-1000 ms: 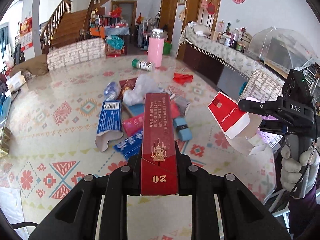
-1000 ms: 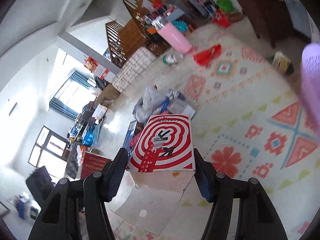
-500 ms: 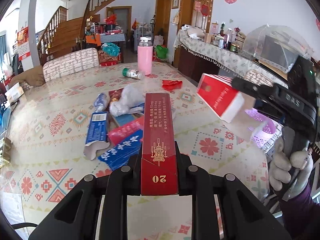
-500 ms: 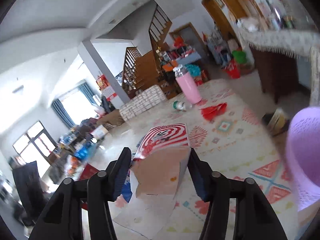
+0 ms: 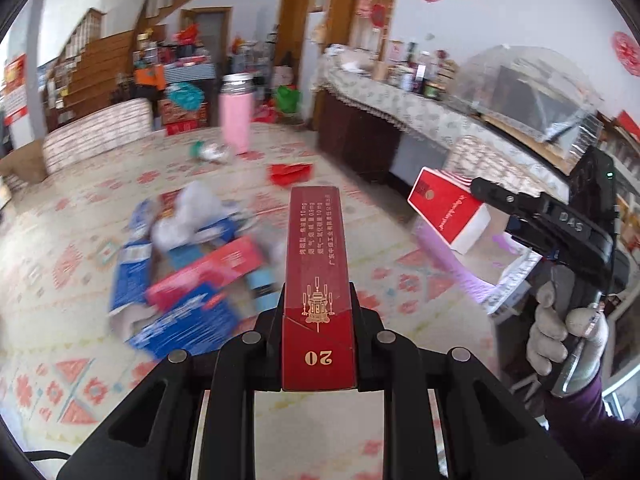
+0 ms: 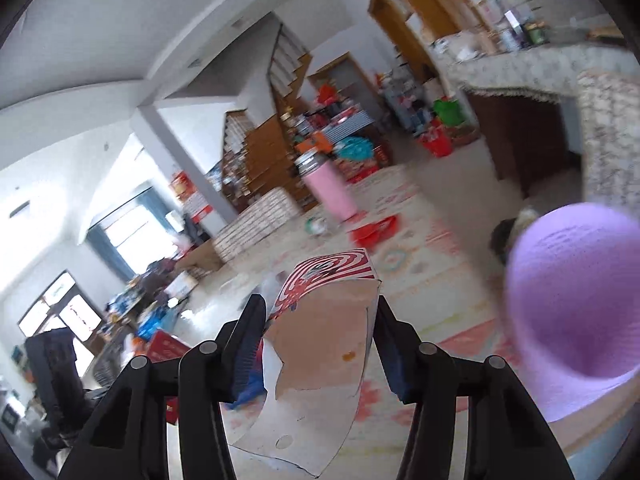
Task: Collect trash
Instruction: 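Carry both boxes over the purple basket and open both tools to drop them, then grasp the blue printed box with the left tool while the right grasps the white medicine box, then carry both boxes over the purple basket and open both tools to drop them, then grasp the blue barcode box with the left tool while the right grasps the light-blue roll, then carry both items over the purple basket and open both tools to drop them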
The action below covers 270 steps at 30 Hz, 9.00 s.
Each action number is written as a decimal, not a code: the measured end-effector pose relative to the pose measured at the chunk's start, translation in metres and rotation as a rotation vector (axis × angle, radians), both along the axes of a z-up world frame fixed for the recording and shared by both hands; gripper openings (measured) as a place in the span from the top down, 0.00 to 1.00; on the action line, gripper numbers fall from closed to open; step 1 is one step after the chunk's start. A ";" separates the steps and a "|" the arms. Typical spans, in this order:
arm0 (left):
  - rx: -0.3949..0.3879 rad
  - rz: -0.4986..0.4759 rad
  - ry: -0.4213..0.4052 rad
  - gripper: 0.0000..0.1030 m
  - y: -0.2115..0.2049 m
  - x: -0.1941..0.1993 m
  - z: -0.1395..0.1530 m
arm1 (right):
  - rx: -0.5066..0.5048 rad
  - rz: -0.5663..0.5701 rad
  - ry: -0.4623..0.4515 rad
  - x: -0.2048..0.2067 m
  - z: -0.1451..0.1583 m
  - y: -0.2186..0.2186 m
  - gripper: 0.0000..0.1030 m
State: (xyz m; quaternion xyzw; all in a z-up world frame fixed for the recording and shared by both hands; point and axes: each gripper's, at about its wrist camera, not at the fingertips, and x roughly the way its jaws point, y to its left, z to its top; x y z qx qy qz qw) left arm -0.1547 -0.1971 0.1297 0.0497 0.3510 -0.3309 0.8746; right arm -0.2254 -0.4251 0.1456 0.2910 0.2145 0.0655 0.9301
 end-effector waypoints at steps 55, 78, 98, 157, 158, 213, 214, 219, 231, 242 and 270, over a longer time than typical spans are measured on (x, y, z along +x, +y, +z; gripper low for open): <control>0.192 0.172 -0.062 0.26 0.058 0.051 -0.043 | -0.136 -0.007 0.208 0.024 -0.043 0.000 0.17; 0.183 -0.033 0.059 0.31 0.057 0.102 -0.094 | -0.472 0.274 0.388 0.205 -0.085 0.128 0.28; 0.152 0.004 0.041 0.68 0.059 0.052 -0.070 | -0.353 0.296 0.323 0.194 -0.071 0.128 0.64; -0.024 -0.264 0.152 0.30 -0.255 0.056 -0.029 | -0.108 -0.332 0.250 -0.031 -0.057 -0.187 0.36; -0.020 -0.253 0.142 0.28 -0.247 0.055 -0.028 | -0.122 -0.327 0.248 -0.029 -0.055 -0.182 0.34; 0.148 0.422 0.132 0.54 0.130 0.134 -0.074 | -0.448 0.183 0.436 0.160 -0.100 0.188 0.59; 0.151 0.422 0.118 0.54 0.129 0.127 -0.070 | -0.451 0.188 0.431 0.159 -0.100 0.189 0.70; 0.165 0.424 0.059 0.54 0.122 0.097 -0.055 | -0.432 0.197 0.403 0.142 -0.094 0.186 0.72; 0.209 0.377 -0.055 0.54 0.080 0.033 -0.035 | -0.432 0.117 0.325 0.074 -0.064 0.143 0.72; 0.241 0.295 -0.091 0.54 0.032 0.008 -0.034 | -0.406 -0.007 0.308 0.032 -0.051 0.080 0.72; 0.061 -0.224 0.152 0.54 -0.251 0.043 -0.035 | -0.292 -0.360 0.349 -0.021 -0.050 -0.153 0.72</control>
